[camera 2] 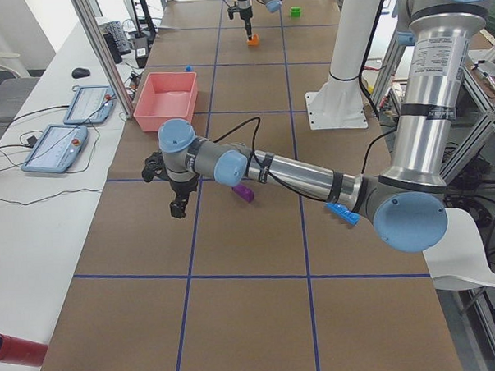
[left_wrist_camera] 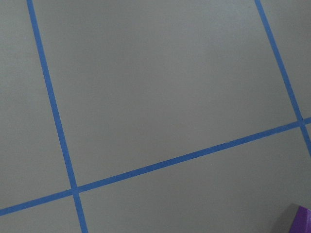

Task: Put all blocks into box

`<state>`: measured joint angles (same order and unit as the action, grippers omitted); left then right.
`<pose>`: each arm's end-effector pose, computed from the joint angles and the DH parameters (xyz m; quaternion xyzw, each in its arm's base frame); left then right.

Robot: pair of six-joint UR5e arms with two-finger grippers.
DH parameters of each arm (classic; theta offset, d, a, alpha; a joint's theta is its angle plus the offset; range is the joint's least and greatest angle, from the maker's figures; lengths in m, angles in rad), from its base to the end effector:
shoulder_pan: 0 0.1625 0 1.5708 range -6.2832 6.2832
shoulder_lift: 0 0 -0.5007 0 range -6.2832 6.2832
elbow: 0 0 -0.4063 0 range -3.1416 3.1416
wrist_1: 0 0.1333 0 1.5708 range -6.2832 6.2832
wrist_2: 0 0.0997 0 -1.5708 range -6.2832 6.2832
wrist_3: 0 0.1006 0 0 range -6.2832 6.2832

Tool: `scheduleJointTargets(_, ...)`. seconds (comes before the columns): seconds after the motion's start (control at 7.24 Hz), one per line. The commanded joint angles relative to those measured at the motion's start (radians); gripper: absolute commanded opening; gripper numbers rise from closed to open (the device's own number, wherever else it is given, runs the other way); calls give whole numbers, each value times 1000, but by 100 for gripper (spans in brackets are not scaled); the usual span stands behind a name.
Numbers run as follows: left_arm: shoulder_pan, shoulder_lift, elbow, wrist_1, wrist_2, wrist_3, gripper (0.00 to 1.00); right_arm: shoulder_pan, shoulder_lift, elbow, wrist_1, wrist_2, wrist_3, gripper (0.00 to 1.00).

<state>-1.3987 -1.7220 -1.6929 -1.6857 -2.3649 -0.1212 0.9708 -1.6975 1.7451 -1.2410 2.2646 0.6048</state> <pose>0.0396 -0.5875 0.5753 0.1205 0.4014 0.0976 0.9027 -0.2049 -0.4217 0.6750 -0.0439 -0.3751 -0.0616 0.9239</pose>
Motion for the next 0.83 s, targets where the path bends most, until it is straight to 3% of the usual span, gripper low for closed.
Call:
scheduleJointTargets(0.0, 0, -1, 1, -2, -1, 0, 100, -41, -7, -24, 0, 3, 4, 99)
scheduleJointTargets(0.14, 1, -1, 1, -2, -1, 0, 100, -46, -4, -29, 0, 3, 7, 85)
scheduleJointTargets(0.28, 0, -1, 1, -3, -1, 0, 100, -46, -4, -45, 0, 3, 9, 64)
scheduleJointTargets(0.41, 1, -1, 1, -3, -1, -2, 100, -46, -5, -52, 0, 0, 12, 24)
scheduleJointTargets(0.55, 1, -1, -1, -3, -2, -2, 100, -44, -7, -55, 0, -5, 9, 0)
scheduleJointTargets(0.69, 9, -1, -4, -3, -2, -3, 100, -41, -8, -49, 0, -5, 7, 0)
